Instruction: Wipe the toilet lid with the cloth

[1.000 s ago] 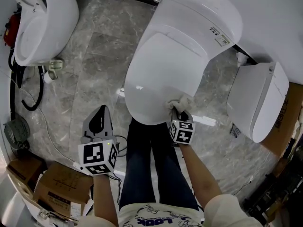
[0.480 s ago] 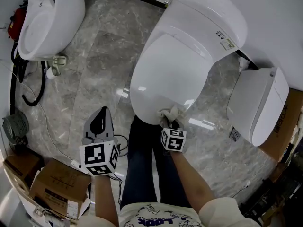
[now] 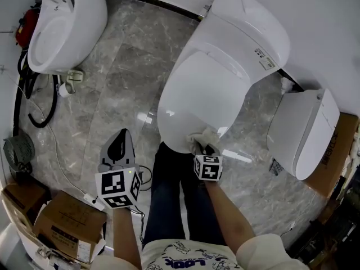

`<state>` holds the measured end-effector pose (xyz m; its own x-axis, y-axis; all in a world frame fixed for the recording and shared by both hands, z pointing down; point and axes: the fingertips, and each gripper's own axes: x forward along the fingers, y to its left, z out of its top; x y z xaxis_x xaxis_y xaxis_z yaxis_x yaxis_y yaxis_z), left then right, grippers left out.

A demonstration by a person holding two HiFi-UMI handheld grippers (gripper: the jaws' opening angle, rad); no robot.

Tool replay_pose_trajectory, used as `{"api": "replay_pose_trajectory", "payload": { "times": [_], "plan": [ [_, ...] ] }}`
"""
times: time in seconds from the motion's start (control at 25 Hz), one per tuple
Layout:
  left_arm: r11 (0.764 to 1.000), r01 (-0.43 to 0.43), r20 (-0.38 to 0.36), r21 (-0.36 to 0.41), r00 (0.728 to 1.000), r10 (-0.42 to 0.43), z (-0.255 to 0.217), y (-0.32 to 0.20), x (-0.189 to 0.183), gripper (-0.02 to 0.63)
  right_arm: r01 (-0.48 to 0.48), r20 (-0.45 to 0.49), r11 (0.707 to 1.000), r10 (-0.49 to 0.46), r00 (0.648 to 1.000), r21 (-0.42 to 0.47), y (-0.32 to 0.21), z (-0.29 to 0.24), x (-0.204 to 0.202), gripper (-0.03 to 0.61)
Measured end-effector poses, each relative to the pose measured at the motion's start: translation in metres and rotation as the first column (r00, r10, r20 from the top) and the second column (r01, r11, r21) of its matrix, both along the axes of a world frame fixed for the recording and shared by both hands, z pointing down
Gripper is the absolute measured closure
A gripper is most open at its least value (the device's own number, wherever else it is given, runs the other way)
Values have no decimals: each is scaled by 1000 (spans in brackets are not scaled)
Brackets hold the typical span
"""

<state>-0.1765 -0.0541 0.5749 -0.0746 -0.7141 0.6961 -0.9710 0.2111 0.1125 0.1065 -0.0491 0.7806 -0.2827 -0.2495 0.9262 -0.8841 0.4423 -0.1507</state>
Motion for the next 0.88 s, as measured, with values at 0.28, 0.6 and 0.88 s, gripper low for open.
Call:
{"api": "replay_pose_trajectory", "payload": {
  "times": [0.28, 0.6, 0.88],
  "plan": [
    [997, 5, 20, 82, 1000, -7, -56, -32, -4, 604, 0, 67, 992, -8, 998, 124, -43, -75, -20, 509],
    [974, 11, 60, 225, 998, -25, -155, -75, -3, 604, -23, 171, 957, -28, 985, 288, -105, -198, -48, 508],
    [936, 18, 91, 351, 994, -53, -251, -92, 0, 604, -90, 233, 883, -22, 972, 461, -155, -317, -46, 508]
  ]
}}
